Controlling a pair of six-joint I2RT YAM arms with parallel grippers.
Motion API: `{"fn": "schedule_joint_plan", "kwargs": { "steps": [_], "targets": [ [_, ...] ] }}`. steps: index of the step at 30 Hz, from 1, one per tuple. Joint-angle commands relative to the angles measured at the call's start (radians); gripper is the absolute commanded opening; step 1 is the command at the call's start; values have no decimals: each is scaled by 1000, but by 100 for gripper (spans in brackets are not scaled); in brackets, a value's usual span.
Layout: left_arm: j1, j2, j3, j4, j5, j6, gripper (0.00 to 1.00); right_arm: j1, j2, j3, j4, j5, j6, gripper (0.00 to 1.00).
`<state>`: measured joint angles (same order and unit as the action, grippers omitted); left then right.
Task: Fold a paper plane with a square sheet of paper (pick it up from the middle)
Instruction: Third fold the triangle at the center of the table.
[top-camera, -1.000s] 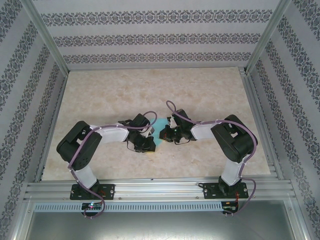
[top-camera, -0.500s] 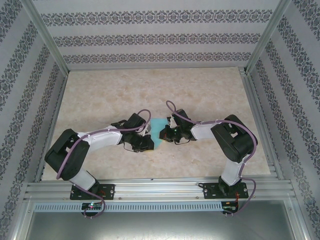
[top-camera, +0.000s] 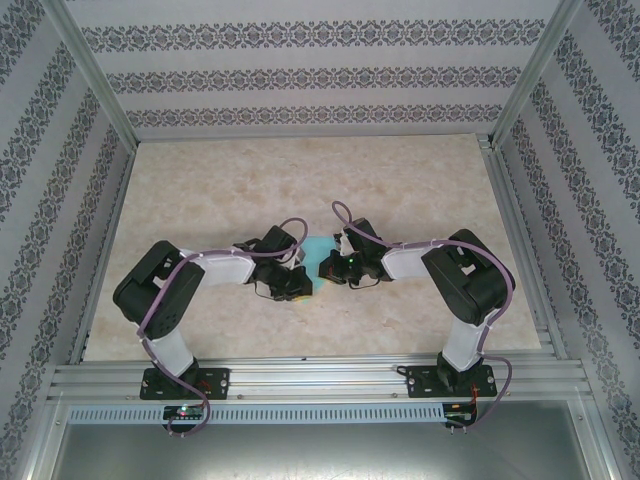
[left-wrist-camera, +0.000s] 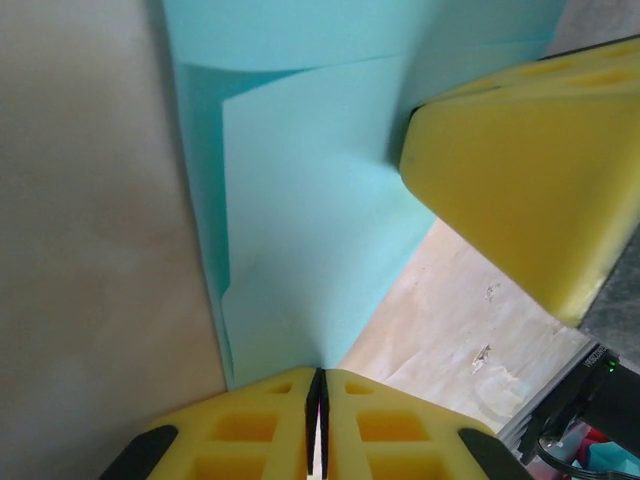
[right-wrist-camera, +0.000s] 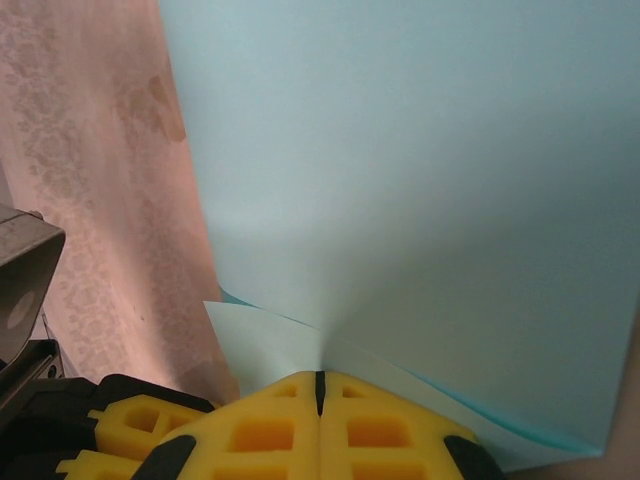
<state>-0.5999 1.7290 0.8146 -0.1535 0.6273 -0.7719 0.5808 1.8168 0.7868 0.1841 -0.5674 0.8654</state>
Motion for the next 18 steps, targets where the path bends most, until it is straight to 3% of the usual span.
{"fn": "schedule_joint_plan", "kwargs": {
  "steps": [1, 12, 18],
  "targets": [
    [6, -28, -92, -129, -32, -5, 14, 5, 39, -23, -93, 93, -8, 6],
    [7, -204, -27, -217, -69, 30, 14, 6, 32, -20, -86, 99, 9, 6],
    [7, -154, 74, -139, -75, 10, 14, 7, 26, -27, -71, 106, 22, 7]
  ]
}}
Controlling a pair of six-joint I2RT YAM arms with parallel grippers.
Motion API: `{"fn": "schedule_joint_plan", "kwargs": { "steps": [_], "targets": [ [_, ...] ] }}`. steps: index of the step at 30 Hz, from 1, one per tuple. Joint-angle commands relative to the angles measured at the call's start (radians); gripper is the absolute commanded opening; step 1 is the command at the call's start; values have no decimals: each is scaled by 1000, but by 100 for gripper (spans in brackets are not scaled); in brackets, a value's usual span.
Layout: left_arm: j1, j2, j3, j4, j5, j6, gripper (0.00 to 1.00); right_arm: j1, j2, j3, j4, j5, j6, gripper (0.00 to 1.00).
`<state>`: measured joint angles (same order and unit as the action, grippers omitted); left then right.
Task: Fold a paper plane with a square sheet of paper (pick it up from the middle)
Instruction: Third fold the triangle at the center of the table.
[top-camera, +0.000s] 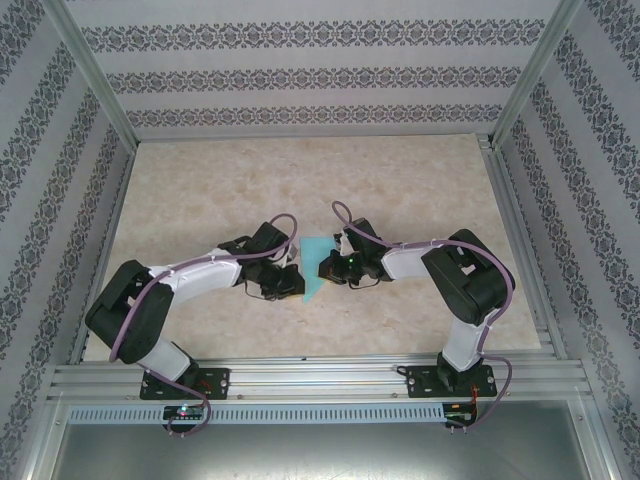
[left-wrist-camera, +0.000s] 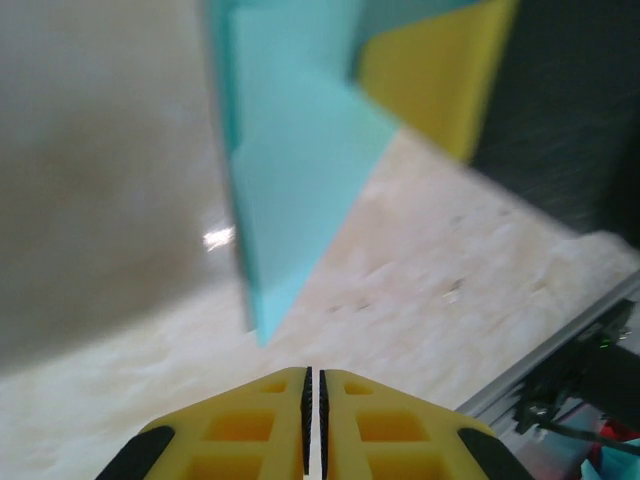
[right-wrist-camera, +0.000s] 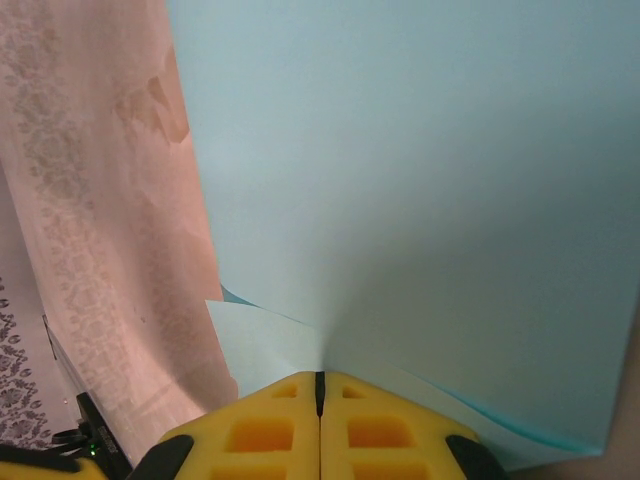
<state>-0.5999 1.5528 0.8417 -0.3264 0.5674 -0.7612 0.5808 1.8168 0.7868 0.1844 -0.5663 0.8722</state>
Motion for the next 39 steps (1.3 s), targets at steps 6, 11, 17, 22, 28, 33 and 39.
{"fn": "schedule_joint_plan", "kwargs": {
  "steps": [6, 11, 17, 22, 28, 33, 39],
  "targets": [
    [8, 153, 79, 111, 5, -15, 14, 8, 22, -26, -46, 94, 34, 8],
    [7, 238, 88, 99, -8, -13, 11, 6, 16, -2, -58, 85, 30, 9],
    [7, 234, 38, 35, -87, 11, 9, -7, -39, 29, -75, 71, 19, 9],
    [6, 236, 3, 59, -83, 10, 9, -18, -119, 35, -96, 71, -28, 6],
    [6, 228, 11, 71, -86, 8, 9, 20, -115, -11, -10, 36, 18, 5],
    [6, 231, 21, 58, -90, 11, 8, 57, -62, -36, 43, 48, 50, 4],
    [8, 233, 14, 41, -105, 20, 7, 33, 5, -82, 92, 87, 42, 4]
  ]
}}
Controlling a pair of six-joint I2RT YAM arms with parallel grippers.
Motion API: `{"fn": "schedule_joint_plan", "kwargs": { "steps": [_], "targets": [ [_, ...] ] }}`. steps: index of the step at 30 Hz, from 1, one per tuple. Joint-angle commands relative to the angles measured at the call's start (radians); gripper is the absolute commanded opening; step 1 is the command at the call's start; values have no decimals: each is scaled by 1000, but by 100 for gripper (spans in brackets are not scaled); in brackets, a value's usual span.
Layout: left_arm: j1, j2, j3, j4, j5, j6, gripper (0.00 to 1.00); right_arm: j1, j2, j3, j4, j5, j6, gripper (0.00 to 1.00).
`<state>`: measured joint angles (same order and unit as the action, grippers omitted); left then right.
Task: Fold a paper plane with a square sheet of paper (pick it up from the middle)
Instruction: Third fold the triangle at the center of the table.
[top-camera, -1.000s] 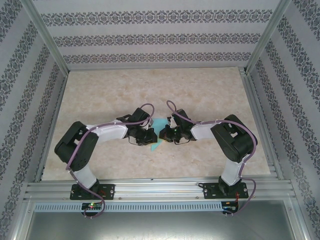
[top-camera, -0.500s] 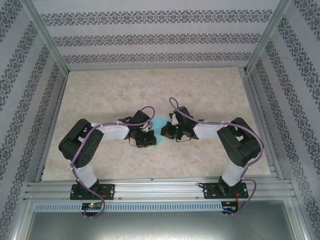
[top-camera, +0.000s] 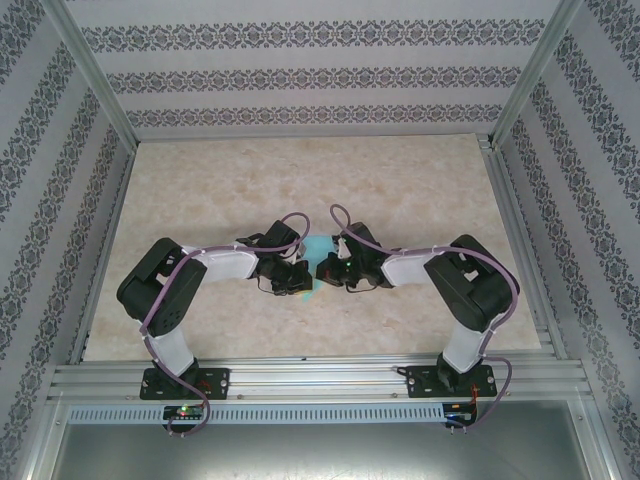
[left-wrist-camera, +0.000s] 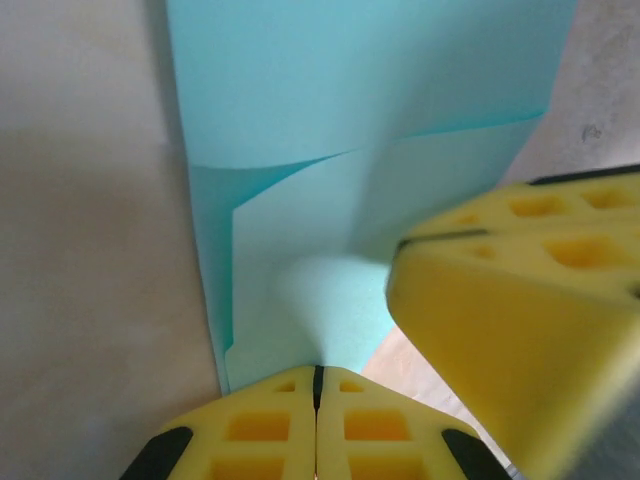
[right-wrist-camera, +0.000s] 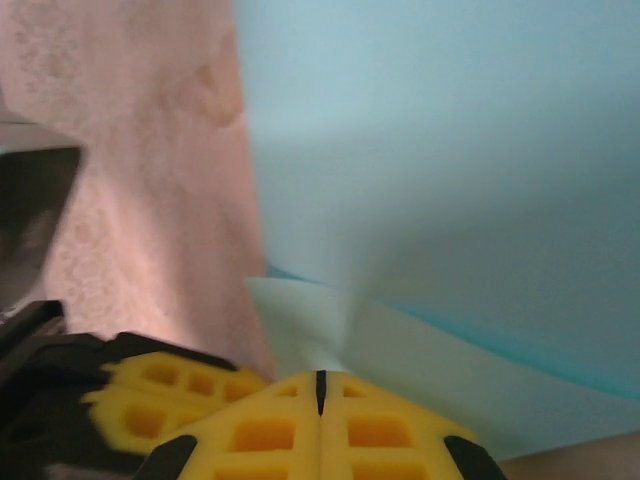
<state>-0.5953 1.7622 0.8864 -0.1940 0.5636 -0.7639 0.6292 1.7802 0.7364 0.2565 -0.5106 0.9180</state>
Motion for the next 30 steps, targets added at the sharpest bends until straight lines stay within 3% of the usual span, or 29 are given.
{"fn": "schedule_joint_plan", "kwargs": {
  "steps": [1, 13, 20, 30],
  "targets": [
    [2, 23, -34, -94, -103, 26, 7, -30, 53, -35, 21, 27, -20, 4],
    [2, 22, -73, -105, -122, 43, 6, -186, 60, -36, 16, 31, -108, 7],
    [2, 1, -82, -106, -107, 72, 7, -205, 1, -34, 27, 14, -117, 10],
    [1, -69, -33, -146, -69, 136, 12, -201, -172, -37, -114, 36, -139, 18]
  ]
}}
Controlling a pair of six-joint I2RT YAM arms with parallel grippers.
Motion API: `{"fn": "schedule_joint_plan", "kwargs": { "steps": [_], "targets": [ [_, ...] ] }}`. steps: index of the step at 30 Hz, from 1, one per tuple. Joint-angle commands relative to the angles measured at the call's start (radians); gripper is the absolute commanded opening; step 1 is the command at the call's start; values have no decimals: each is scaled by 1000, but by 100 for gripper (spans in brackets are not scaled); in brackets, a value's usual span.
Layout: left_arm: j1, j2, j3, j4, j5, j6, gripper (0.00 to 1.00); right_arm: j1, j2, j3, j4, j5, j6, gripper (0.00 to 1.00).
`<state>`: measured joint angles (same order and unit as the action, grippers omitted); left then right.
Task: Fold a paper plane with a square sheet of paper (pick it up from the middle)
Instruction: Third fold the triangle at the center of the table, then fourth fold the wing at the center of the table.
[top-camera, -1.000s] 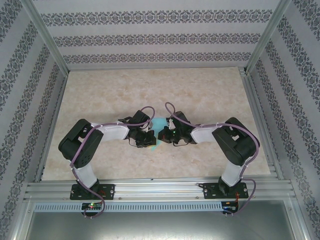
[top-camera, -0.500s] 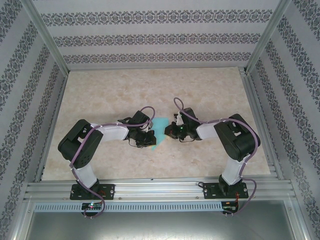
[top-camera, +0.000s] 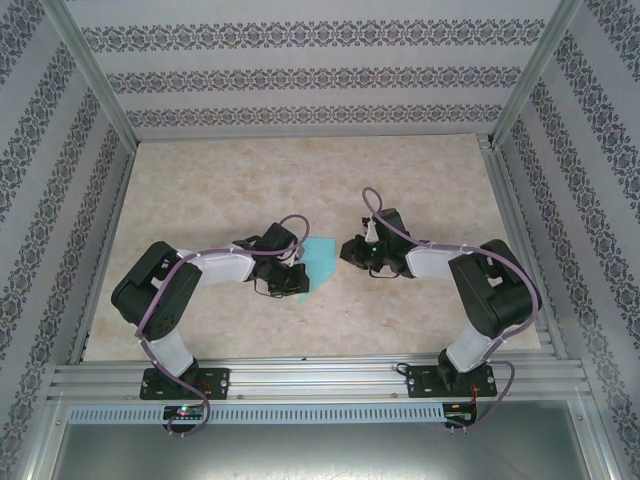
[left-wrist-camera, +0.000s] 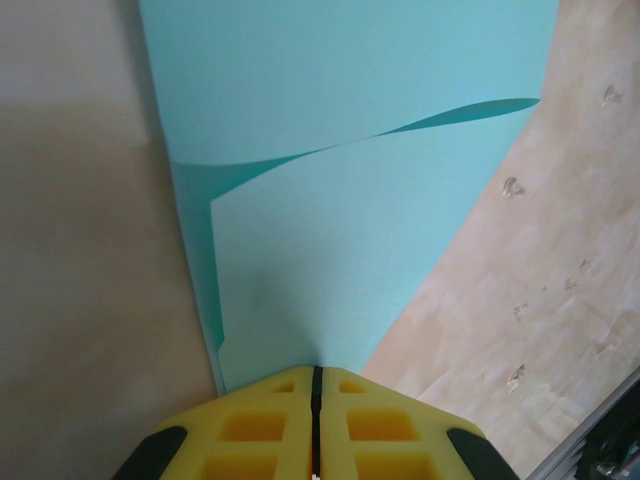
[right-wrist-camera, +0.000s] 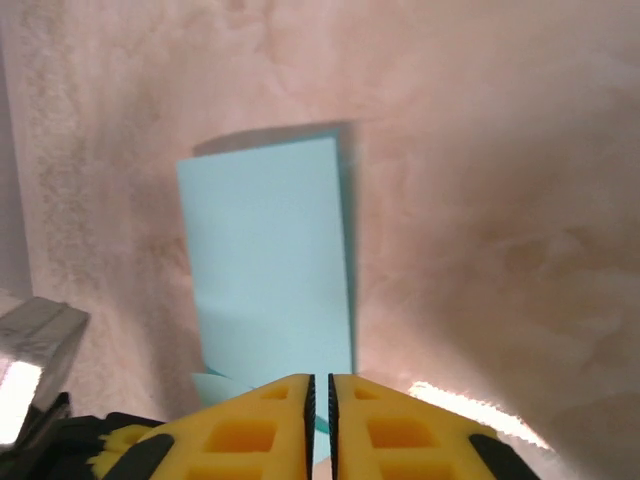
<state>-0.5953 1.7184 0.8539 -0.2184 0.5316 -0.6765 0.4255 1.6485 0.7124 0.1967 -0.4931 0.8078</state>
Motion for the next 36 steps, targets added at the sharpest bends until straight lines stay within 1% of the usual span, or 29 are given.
{"fn": "schedule_joint_plan", "kwargs": {
  "steps": [1, 2, 4, 6, 8, 10, 12, 19, 27, 31, 36],
  "targets": [
    [1, -39, 6, -122, -33, 51, 13, 7, -51, -23, -49, 22, -18, 19],
    [2, -54, 16, -124, -26, 56, 14, 13, -61, -34, -38, 18, -6, 22],
    [3, -77, 42, -138, -25, 65, 14, 26, -73, -46, -36, 13, 3, 24],
    [3, -94, 70, -162, -54, 75, 15, 42, -80, -55, -37, 18, 13, 28],
    [5, -97, 91, -172, -79, 82, 14, 55, -77, -59, -35, 8, 23, 30],
    [10, -86, 108, -180, -103, 82, 14, 67, -65, -65, -17, -4, 37, 31],
    [15, -60, 122, -180, -114, 80, 14, 81, -49, -69, 3, -16, 52, 35],
    [21, 2, 137, -182, -151, 72, 12, 109, 8, -55, 68, -55, 91, 40],
    [23, 6, 131, -179, -158, 75, 13, 119, 72, -14, 142, -101, 119, 41],
    [23, -4, 124, -173, -157, 78, 14, 123, 88, 16, 141, -119, 104, 40],
    [10, -57, 119, -177, -157, 84, 24, 121, 121, 69, 100, -138, 57, 29]
  ]
}}
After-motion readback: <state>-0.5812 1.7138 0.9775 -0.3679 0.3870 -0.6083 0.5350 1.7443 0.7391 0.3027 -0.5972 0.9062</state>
